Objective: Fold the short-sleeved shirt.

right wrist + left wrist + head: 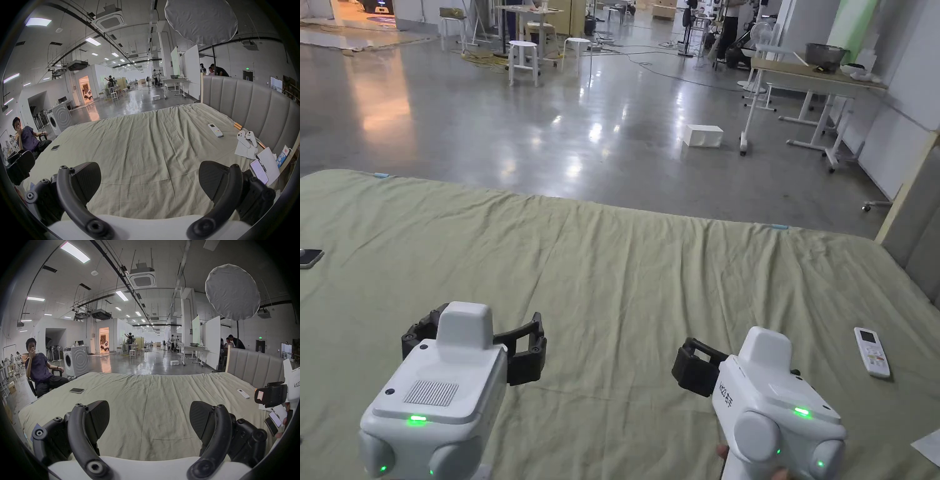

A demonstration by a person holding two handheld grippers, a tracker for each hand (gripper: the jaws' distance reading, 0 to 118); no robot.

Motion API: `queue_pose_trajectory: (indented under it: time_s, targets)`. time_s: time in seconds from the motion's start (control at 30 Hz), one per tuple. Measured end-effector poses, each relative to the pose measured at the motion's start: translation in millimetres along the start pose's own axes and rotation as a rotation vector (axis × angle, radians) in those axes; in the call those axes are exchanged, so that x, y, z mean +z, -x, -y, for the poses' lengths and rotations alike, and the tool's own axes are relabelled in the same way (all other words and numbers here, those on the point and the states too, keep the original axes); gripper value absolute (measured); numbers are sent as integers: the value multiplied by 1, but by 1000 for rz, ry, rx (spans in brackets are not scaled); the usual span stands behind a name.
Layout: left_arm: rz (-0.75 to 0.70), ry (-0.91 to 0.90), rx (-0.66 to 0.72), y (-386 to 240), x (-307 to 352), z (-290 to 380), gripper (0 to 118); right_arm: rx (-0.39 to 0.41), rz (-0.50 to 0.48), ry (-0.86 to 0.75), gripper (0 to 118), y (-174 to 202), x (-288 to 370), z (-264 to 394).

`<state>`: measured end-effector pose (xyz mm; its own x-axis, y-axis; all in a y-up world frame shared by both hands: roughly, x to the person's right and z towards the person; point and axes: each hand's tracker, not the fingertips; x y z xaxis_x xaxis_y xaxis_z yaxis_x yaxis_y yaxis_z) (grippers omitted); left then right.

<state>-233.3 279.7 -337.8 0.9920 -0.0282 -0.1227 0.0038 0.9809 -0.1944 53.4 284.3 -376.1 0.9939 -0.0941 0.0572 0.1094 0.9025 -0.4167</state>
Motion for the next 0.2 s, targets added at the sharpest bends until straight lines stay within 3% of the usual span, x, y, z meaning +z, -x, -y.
queue_pose_trajectory:
  time_s: [0.2]
  targets:
    - [2, 9, 5, 1, -1, 1, 101, 0, -6, -2, 118, -1, -1, 2]
